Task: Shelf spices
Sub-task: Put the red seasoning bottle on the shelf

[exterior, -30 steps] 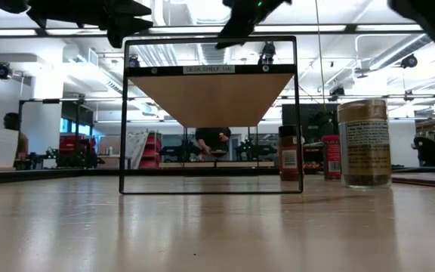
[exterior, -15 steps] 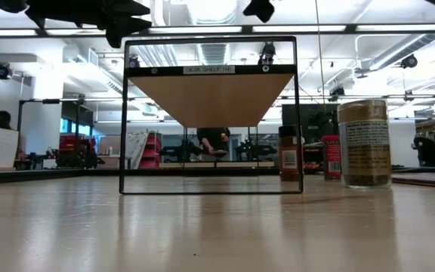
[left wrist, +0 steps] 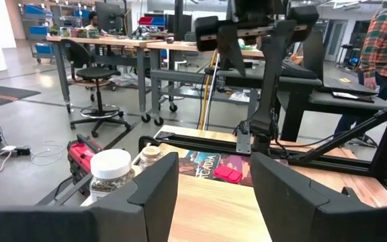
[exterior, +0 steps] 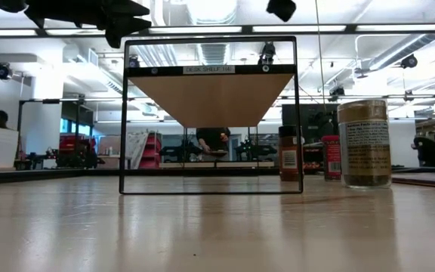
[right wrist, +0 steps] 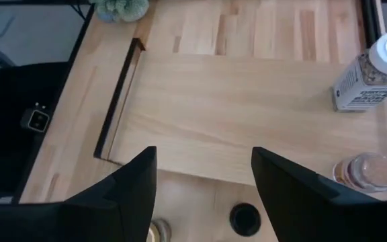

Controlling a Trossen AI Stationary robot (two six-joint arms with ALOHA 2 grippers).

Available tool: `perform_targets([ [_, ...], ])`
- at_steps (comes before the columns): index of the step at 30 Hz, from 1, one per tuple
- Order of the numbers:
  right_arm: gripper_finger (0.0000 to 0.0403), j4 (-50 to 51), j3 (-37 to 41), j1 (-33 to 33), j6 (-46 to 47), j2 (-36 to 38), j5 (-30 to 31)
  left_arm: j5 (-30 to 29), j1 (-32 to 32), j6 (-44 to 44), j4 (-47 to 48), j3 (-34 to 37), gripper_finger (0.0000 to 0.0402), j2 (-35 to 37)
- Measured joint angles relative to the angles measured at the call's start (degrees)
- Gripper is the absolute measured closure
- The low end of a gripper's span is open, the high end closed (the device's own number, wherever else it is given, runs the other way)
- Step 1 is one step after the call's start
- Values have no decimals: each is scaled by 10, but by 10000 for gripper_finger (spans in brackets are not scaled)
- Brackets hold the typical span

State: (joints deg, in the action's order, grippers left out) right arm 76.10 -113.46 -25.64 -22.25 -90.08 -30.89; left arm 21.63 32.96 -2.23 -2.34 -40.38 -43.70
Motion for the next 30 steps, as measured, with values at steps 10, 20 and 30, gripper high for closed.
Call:
perform_targets([
  [10, 192, -188, 242, 10, 78, 180, 27, 0, 0, 0, -1, 0, 221, -1],
  [20, 192, -316, 458, 20, 159, 322, 70, 0, 0, 0, -2, 0, 230, -1],
  [30, 193, -416, 605, 21, 226, 397, 71, 0, 0, 0, -16, 0, 224, -1],
])
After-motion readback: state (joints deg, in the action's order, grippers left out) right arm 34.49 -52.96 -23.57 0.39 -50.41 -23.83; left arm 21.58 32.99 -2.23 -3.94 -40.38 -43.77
